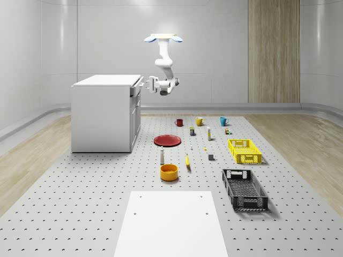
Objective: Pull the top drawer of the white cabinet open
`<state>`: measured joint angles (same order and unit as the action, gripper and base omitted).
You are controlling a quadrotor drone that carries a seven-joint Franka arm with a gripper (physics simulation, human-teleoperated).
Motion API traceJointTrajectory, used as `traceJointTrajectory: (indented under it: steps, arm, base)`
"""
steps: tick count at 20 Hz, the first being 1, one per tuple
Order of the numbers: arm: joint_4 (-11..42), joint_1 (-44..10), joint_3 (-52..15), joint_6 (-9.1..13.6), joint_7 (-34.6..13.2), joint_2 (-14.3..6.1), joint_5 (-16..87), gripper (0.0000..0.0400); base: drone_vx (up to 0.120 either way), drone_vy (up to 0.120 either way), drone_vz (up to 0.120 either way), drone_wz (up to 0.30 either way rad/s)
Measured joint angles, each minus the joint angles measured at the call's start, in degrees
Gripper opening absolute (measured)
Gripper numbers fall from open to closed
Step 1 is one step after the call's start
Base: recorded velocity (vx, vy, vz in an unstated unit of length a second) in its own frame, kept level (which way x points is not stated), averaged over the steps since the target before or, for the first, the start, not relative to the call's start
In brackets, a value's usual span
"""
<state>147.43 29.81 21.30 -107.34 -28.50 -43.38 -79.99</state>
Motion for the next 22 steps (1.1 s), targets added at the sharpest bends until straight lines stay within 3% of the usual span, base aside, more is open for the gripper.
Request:
traceJointTrajectory:
  steps: [17,22]
  arm:
    - [-0.6,1.8,-4.2,-3.6,1.3,2.0,-4.9,0.0305]
    - [-0.7,1.7,-4.8,-3.8,1.5,2.3,-5.4,0.0173]
  base:
    - [0.0,0.0,0.0,0.0]
    - [0.0,0.0,0.0,0.0]
